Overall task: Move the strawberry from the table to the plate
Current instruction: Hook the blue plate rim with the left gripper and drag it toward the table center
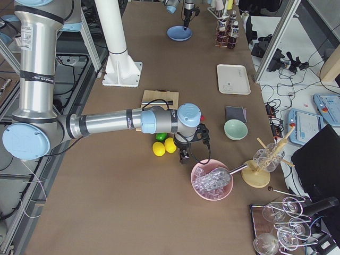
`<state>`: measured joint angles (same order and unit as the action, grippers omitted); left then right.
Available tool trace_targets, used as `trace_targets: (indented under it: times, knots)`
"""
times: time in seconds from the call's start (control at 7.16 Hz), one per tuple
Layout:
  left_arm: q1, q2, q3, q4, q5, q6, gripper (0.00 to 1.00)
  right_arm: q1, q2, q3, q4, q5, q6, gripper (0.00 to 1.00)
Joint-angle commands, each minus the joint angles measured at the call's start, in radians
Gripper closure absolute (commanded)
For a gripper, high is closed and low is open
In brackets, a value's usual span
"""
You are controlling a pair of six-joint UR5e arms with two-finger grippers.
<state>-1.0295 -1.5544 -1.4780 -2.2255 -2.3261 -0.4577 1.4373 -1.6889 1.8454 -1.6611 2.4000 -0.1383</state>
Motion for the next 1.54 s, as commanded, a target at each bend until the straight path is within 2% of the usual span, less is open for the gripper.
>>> trace_targets:
  times: [0.0, 0.42, 0.7, 0.84, 0.98, 1.26, 1.4]
  knots:
    - [0.014, 0.013, 0.021, -0.066, 0.017, 0.004, 1.00, 0.000, 0.000, 0.011, 0.000, 0.001, 0.000, 0.00]
    - [-0.027, 0.005, -0.002, -0.066, -0.068, 0.002, 1.00, 0.000, -0.003, 0.015, 0.000, 0.002, 0.002, 0.00]
    - [-0.099, -0.013, -0.027, -0.062, -0.226, -0.015, 1.00, 0.000, -0.005, 0.018, -0.002, 0.002, 0.002, 0.00]
    - [-0.101, -0.033, -0.059, -0.056, -0.246, -0.095, 1.00, 0.000, -0.005, 0.020, -0.002, 0.004, 0.002, 0.00]
    - [-0.090, -0.089, -0.095, -0.060, -0.251, -0.260, 1.00, 0.000, -0.005, 0.020, -0.002, 0.004, 0.003, 0.00]
    - [0.032, -0.177, -0.160, -0.062, -0.237, -0.471, 1.00, 0.000, -0.005, 0.020, 0.000, 0.002, 0.003, 0.00]
    - [0.099, -0.269, -0.157, -0.060, -0.210, -0.580, 1.00, 0.000, -0.003, 0.020, 0.000, 0.002, 0.003, 0.00]
